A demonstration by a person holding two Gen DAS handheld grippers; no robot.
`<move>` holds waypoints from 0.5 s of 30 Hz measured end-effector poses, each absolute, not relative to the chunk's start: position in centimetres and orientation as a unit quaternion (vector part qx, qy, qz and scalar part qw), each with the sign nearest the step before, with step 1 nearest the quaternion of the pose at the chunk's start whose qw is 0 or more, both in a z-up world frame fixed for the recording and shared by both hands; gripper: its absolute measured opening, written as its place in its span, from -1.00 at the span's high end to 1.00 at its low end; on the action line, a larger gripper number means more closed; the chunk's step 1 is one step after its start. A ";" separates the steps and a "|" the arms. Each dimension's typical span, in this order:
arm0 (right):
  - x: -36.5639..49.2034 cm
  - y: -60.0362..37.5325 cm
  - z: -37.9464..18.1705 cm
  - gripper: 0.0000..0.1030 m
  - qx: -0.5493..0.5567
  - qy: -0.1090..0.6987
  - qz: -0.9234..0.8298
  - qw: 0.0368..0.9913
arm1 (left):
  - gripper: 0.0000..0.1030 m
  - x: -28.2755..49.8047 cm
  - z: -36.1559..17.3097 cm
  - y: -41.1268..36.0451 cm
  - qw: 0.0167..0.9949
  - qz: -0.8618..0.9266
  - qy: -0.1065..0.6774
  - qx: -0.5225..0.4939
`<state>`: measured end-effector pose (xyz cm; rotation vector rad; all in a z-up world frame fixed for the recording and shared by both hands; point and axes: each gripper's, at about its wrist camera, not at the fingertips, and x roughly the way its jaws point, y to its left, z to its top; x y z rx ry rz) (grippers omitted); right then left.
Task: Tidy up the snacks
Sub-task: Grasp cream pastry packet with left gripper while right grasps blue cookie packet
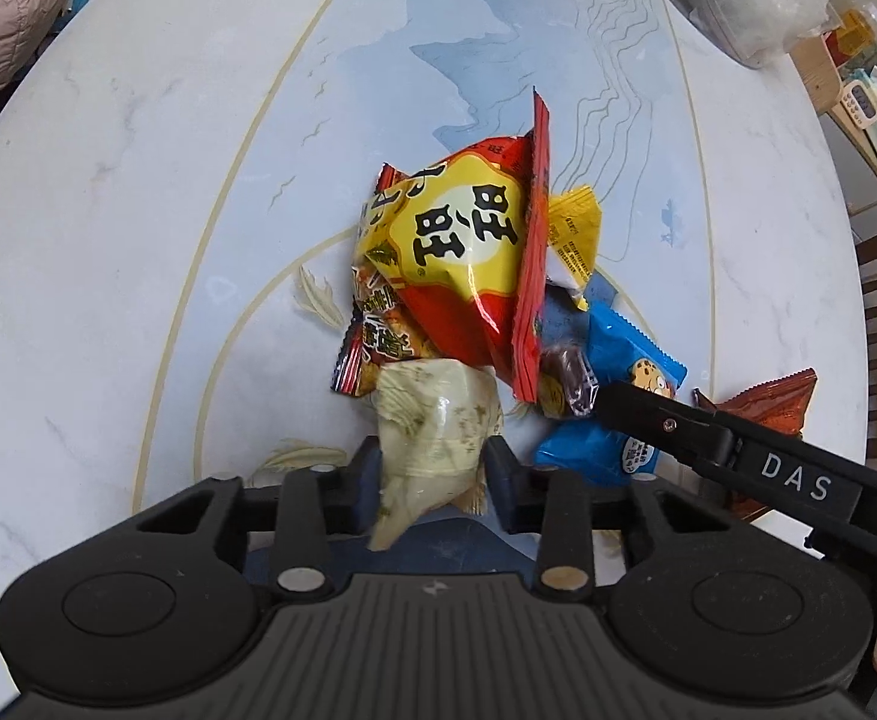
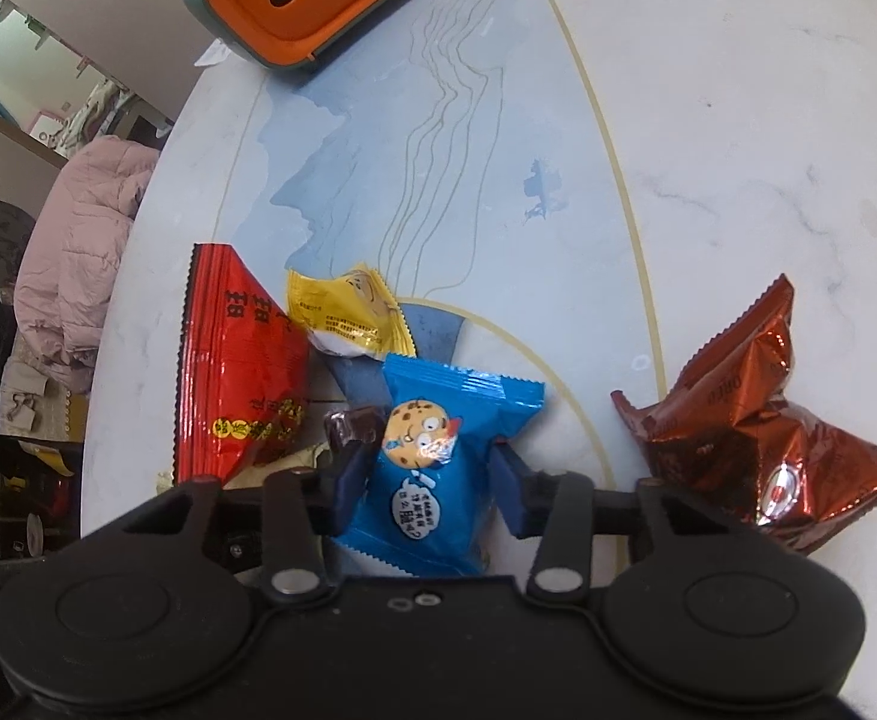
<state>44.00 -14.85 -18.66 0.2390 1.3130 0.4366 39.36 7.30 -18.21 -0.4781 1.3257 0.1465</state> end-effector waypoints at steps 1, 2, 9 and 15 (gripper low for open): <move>43.9 -14.8 -18.7 0.26 0.109 0.604 0.200 0.764 | 0.39 39.2 -18.1 7.3 0.760 0.067 0.607 -0.222; 43.7 -14.9 -18.6 0.28 0.107 0.602 0.200 0.765 | 0.43 39.1 -18.1 7.2 0.761 0.068 0.606 -0.223; 42.4 -14.8 -17.9 0.41 0.100 0.595 0.201 0.772 | 0.47 37.9 -17.4 7.6 0.763 0.075 0.599 -0.230; 40.9 -15.2 -16.1 0.43 0.101 0.582 0.215 0.777 | 0.47 36.0 -15.4 7.7 0.772 0.067 0.589 -0.230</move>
